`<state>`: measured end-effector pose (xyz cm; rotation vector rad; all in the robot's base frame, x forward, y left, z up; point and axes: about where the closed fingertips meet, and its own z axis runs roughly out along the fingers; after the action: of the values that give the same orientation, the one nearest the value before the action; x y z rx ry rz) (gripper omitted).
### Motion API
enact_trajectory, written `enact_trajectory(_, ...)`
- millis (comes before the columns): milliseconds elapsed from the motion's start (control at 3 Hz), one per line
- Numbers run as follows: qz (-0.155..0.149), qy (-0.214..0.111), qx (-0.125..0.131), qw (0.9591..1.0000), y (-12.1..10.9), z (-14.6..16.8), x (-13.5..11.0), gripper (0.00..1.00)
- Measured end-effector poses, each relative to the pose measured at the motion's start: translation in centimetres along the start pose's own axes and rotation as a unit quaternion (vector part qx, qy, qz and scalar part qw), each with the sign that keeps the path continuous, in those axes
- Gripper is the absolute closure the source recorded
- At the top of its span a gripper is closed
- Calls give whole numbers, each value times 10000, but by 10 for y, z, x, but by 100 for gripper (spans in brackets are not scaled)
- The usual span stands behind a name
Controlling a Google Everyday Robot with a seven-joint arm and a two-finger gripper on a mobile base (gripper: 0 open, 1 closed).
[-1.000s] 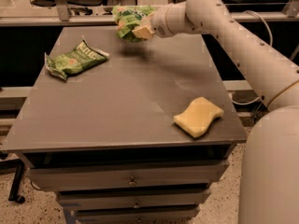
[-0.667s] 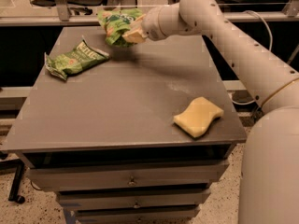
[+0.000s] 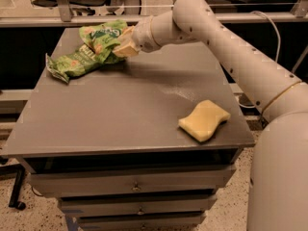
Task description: Move green rice chip bag near green jalapeno chip bag
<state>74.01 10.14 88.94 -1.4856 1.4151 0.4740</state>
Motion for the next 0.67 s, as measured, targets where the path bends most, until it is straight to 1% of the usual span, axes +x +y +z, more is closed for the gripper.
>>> enact_trajectory(333, -163, -52, -281, 9995, 19, 6, -6, 100)
enact_trajectory(667, -273, -70, -472, 9985, 32, 3, -9, 100)
